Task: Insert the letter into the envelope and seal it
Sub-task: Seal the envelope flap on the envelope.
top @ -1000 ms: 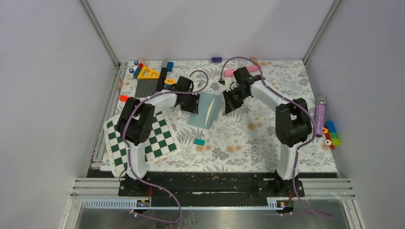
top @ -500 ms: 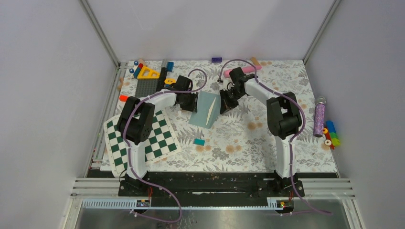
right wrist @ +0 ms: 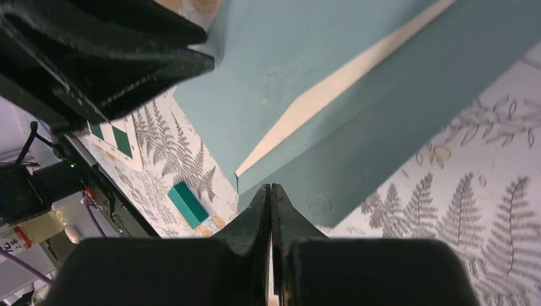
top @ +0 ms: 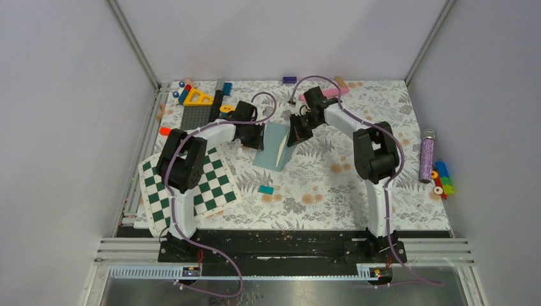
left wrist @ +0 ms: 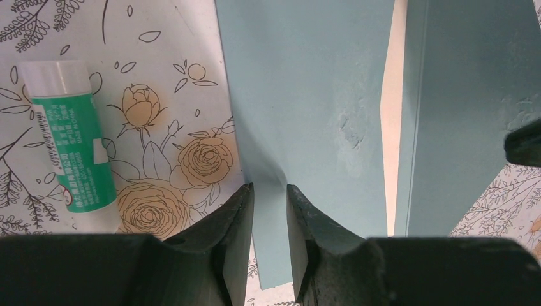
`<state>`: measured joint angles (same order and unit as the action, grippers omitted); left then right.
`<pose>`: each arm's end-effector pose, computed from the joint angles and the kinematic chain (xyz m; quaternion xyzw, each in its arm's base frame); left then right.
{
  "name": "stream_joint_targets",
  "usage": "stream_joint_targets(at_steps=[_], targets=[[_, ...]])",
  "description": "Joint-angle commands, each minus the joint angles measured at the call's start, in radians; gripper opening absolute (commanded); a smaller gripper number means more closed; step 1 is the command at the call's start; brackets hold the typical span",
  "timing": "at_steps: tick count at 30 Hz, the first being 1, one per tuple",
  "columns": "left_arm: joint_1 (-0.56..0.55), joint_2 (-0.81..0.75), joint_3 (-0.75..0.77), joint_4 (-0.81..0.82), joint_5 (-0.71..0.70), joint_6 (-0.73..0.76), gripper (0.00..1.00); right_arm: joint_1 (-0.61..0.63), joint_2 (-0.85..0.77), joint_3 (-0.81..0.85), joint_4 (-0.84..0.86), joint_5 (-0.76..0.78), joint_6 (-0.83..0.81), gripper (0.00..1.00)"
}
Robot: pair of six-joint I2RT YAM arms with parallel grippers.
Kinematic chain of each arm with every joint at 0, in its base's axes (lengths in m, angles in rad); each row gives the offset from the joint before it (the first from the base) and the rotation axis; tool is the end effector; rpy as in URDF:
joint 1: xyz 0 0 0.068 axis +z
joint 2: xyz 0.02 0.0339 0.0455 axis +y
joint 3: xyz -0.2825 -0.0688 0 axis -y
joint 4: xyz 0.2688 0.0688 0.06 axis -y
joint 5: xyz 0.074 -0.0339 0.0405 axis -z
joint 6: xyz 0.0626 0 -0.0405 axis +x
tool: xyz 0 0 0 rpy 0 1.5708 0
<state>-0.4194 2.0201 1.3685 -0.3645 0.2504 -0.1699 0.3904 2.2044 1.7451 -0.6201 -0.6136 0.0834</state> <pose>0.4172 -0.2030 0.1382 0.1527 0.9426 -0.1938 0.2251 0.4615 0.2289 0.1654 -0.2140 0.9026 0.3392 0.1566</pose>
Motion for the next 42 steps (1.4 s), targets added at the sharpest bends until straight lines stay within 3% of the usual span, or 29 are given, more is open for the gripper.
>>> stream_joint_targets(at_steps=[1, 5, 9, 16, 28, 29, 33, 42], targets=[[-0.001, 0.042, -0.004, -0.024, 0.023, -0.009, 0.27, -0.034, -0.192, -0.160, 0.139, 0.018, 0.050, 0.00], [0.001, 0.043, -0.002, -0.025, 0.029, -0.014, 0.27, -0.056, -0.298, -0.245, 0.169, 0.208, 0.014, 0.00], [0.001, 0.039, -0.007, -0.026, 0.030, -0.017, 0.27, -0.056, -0.255, -0.233, 0.107, 0.301, 0.004, 0.00], [0.002, 0.033, -0.009, -0.024, 0.029, -0.020, 0.27, -0.051, -0.071, -0.106, 0.021, 0.259, 0.029, 0.00], [0.002, 0.036, -0.010, -0.022, 0.035, -0.024, 0.27, -0.003, -0.009, 0.010, 0.046, 0.087, 0.083, 0.00], [0.002, 0.036, -0.011, -0.022, 0.035, -0.023, 0.27, 0.002, -0.004, 0.016, 0.046, 0.082, 0.086, 0.01], [0.002, 0.032, -0.011, -0.021, 0.037, -0.022, 0.26, 0.021, 0.014, 0.036, 0.044, 0.087, 0.091, 0.25], [0.002, 0.026, -0.014, -0.019, 0.038, -0.021, 0.26, 0.040, 0.071, 0.115, -0.010, 0.134, 0.078, 0.25]])
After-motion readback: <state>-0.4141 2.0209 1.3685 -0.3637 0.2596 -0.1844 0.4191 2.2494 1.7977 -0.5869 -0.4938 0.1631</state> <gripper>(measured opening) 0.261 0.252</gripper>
